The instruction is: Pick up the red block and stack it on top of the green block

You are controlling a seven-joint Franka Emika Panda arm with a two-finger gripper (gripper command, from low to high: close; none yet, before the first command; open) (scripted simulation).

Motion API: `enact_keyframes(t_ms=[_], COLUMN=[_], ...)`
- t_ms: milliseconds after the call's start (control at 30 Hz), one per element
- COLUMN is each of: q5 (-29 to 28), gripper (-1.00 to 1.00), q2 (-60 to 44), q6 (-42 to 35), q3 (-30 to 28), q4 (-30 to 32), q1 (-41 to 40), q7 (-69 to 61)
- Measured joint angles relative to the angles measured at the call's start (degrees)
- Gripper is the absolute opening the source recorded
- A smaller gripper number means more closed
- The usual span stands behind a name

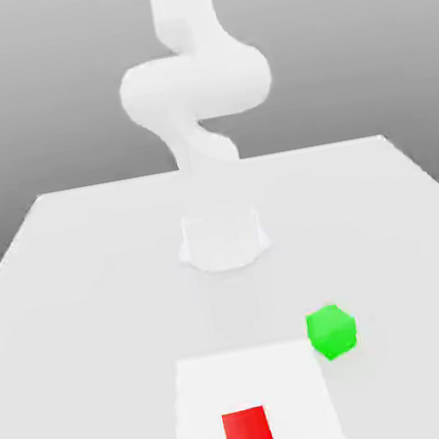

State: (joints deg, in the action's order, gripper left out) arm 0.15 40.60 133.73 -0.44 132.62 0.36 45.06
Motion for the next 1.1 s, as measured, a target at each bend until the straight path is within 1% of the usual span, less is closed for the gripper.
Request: enact_keyframes(t_ms=[400,800,967,1000,1100], q5=[1.1,1.2,1.9,2.0,2.0], gripper=[0.0,0.0,0.0,-1.0,-1.0], q2=[-25.3,-50.2,-60.6,-62.3,-62.3], q6=[9.4,18.7,26.2,27.7,27.7], q3=[-1.7,-2.0,-1.6,-1.4,-1.4], q4=[4.1,8.1,7.3,7.0,7.0], q1=[1.3,1.1,0.8,0.6,0.6], q7=[-4.0,-7.3,-8.1,-8.2,-8.2])
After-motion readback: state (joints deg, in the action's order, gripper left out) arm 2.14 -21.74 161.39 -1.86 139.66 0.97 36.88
